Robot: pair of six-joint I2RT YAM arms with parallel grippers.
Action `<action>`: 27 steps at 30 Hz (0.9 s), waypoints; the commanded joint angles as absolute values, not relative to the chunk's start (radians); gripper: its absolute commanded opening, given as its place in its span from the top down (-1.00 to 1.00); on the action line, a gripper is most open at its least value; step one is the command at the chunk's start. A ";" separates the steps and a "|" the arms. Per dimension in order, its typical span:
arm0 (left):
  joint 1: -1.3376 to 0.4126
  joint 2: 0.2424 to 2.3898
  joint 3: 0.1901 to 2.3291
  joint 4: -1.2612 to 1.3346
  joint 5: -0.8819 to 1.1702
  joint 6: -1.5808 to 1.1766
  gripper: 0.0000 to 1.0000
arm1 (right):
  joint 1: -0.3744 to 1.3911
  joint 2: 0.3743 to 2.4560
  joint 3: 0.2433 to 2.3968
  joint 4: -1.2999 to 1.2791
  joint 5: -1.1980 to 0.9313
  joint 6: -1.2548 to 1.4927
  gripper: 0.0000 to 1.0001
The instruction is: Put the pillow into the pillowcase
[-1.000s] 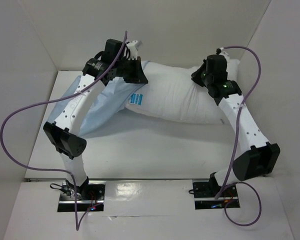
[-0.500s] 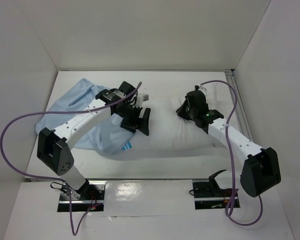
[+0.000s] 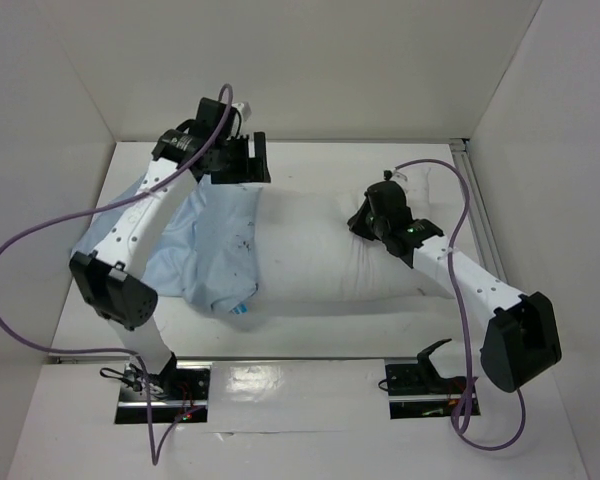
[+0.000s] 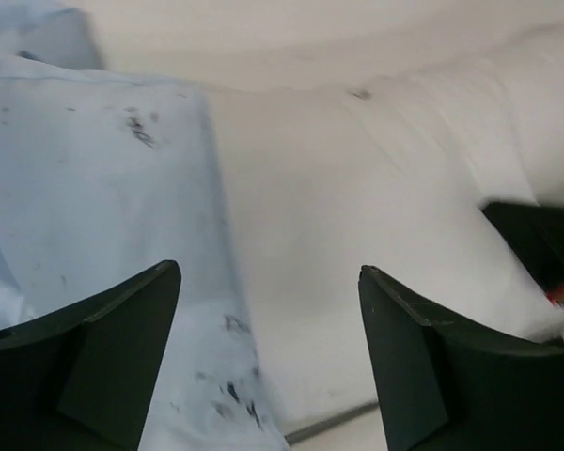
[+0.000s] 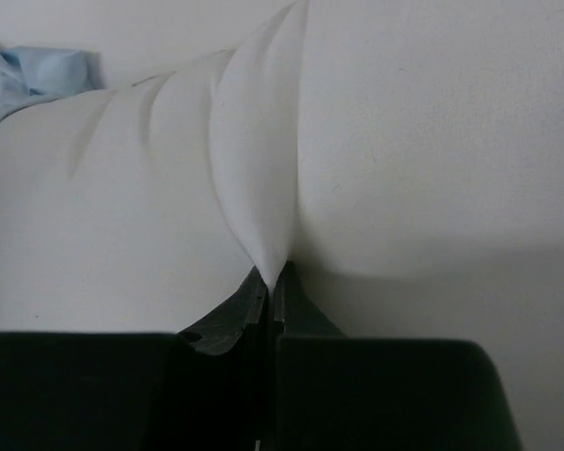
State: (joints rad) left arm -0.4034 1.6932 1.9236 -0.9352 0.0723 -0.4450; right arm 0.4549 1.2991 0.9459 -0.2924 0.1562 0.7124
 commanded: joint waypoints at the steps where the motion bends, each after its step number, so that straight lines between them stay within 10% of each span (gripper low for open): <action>1: -0.370 1.831 1.960 -0.948 -0.092 -0.485 -0.80 | 0.489 1.331 0.945 -0.373 0.115 0.709 1.00; 10: -0.377 2.042 2.031 -0.960 -0.196 -0.483 -0.51 | 0.509 1.351 0.965 -0.373 0.124 0.709 1.00; 19: -0.396 2.045 2.038 -0.946 -0.192 -0.476 0.95 | 0.528 1.373 0.965 -0.373 0.115 0.709 1.00; 27: -0.459 2.056 2.186 -0.911 -0.035 -0.428 0.77 | 0.587 1.382 0.998 -0.373 0.138 0.718 1.00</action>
State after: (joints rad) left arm -0.4160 2.0678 2.0968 -0.9627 -0.1593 -0.4480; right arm 0.5217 1.3396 0.9775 -0.2996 0.2131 0.7086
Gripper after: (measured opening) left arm 0.095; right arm 0.030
